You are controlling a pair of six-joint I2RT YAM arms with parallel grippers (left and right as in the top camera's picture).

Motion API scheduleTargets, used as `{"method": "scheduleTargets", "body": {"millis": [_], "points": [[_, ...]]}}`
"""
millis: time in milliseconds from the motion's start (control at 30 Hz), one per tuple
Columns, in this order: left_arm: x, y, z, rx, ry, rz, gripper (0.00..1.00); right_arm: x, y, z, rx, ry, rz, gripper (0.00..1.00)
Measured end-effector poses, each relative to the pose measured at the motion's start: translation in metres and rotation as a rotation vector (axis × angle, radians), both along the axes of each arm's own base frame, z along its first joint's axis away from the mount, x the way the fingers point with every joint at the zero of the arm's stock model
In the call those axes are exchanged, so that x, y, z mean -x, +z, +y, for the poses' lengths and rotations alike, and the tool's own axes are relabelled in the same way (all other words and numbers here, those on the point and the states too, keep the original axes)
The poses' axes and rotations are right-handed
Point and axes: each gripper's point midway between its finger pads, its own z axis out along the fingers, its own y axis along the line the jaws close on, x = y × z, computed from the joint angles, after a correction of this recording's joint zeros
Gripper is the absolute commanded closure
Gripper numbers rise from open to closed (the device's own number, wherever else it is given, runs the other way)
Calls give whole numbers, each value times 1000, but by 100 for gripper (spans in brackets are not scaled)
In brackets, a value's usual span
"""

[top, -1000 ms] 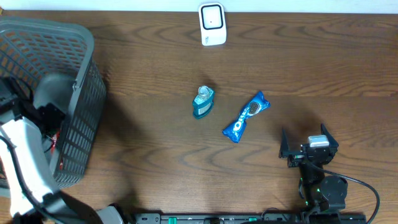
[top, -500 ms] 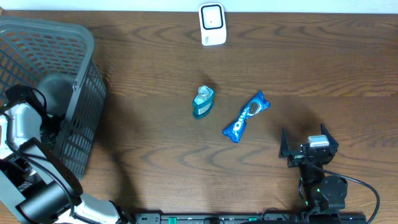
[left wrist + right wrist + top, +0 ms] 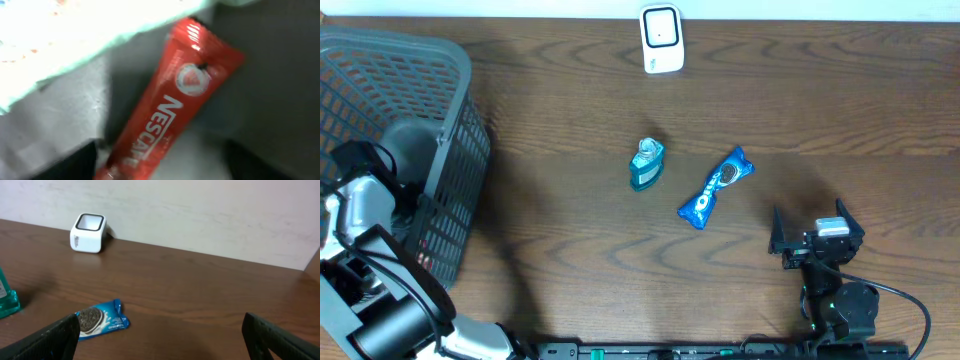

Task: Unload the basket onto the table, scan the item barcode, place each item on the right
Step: 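Reach left gripper into basket and grasp the red Nescafe stick, then move red stick with left gripper and place it left of bottle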

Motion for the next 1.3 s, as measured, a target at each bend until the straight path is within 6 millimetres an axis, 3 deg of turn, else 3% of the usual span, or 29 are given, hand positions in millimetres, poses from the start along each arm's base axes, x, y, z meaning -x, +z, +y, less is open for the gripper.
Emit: {"method": "scheduleTargets", "body": {"millis": [67, 433, 533, 600, 733, 867, 900, 1000, 1133, 1300], "points": [[2, -1, -4, 9, -1, -5, 92, 0, 0, 0, 0, 0, 0, 1], [15, 2, -15, 41, -1, 20, 93, 0, 0, 0, 0, 0, 0, 1], [16, 19, -22, 52, -6, -12, 93, 0, 0, 0, 0, 0, 0, 1], [9, 43, -22, 26, -11, -85, 93, 0, 0, 0, 0, 0, 1, 1], [-11, 131, -14, -126, -33, -341, 93, 0, 0, 0, 0, 0, 0, 1], [-8, 221, -22, -285, -58, -589, 93, 0, 0, 0, 0, 0, 0, 1], [-6, 233, -24, -305, -63, -624, 93, 0, 0, 0, 0, 0, 0, 1], [4, 274, -45, -345, -104, -765, 93, 0, 0, 0, 0, 0, 0, 1], [12, 310, -85, -324, -217, -930, 93, 0, 0, 0, 0, 0, 0, 1], [11, 336, -165, -159, -487, -1101, 93, 0, 0, 0, 0, 0, 0, 1]]}}
